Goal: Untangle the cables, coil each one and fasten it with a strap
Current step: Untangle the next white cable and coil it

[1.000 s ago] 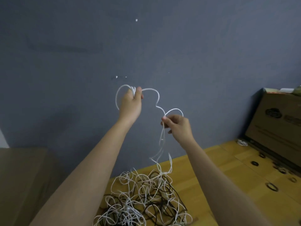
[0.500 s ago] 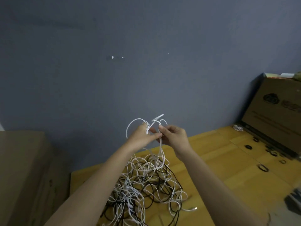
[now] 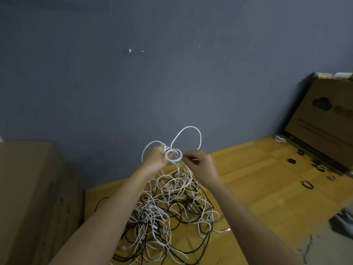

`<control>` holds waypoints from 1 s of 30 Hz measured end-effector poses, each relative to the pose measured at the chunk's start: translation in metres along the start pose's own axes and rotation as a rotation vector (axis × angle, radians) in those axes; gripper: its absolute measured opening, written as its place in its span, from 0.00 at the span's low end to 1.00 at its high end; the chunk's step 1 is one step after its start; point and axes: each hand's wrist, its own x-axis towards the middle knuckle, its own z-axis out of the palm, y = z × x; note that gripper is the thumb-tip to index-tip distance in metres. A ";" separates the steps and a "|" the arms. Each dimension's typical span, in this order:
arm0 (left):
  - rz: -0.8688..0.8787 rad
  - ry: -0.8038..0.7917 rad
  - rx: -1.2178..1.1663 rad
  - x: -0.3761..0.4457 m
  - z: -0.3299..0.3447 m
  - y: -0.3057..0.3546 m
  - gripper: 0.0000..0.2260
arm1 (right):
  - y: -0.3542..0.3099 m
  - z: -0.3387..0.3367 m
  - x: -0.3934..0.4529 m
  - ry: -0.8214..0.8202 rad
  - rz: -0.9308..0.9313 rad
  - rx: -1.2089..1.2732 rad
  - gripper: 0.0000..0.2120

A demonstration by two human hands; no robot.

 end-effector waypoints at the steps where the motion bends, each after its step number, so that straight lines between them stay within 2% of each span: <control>1: -0.034 0.033 -0.045 -0.001 -0.002 -0.002 0.07 | 0.004 -0.004 0.000 0.018 0.048 0.050 0.08; 4: -0.132 0.145 -0.040 0.005 -0.015 -0.012 0.08 | 0.029 -0.021 0.001 0.100 0.191 0.111 0.12; 8: -0.130 0.290 0.272 0.013 -0.039 -0.025 0.08 | 0.069 -0.044 -0.002 0.163 0.259 -0.236 0.14; 11: -0.043 0.353 0.452 0.015 -0.044 -0.029 0.08 | 0.081 -0.051 -0.001 0.196 0.262 -0.330 0.15; 13: 0.015 0.319 0.532 0.015 -0.041 -0.026 0.08 | 0.082 -0.050 0.003 0.182 0.209 -0.389 0.17; 15: 0.044 0.230 0.514 0.017 -0.036 -0.021 0.07 | 0.081 -0.049 0.008 0.124 0.225 -0.380 0.18; 19: 0.119 0.093 0.474 0.019 -0.026 -0.009 0.13 | 0.073 -0.044 0.014 -0.073 0.275 -0.312 0.17; 22: 0.165 0.004 0.508 0.019 -0.016 -0.001 0.10 | 0.037 -0.035 0.008 -0.025 0.198 -0.090 0.19; 24: 0.173 -0.026 0.534 0.020 -0.009 0.003 0.06 | 0.006 -0.026 -0.001 -0.179 0.186 0.161 0.29; 26: 0.184 -0.041 0.592 0.021 -0.005 0.008 0.06 | -0.013 -0.013 -0.011 -0.391 0.151 0.254 0.34; 28: 0.201 -0.072 0.612 0.021 -0.003 0.012 0.07 | -0.017 0.002 -0.019 -0.474 0.100 0.203 0.31; 30: 0.220 -0.112 0.614 0.022 -0.003 0.012 0.08 | -0.015 0.010 -0.020 -0.451 0.096 0.188 0.17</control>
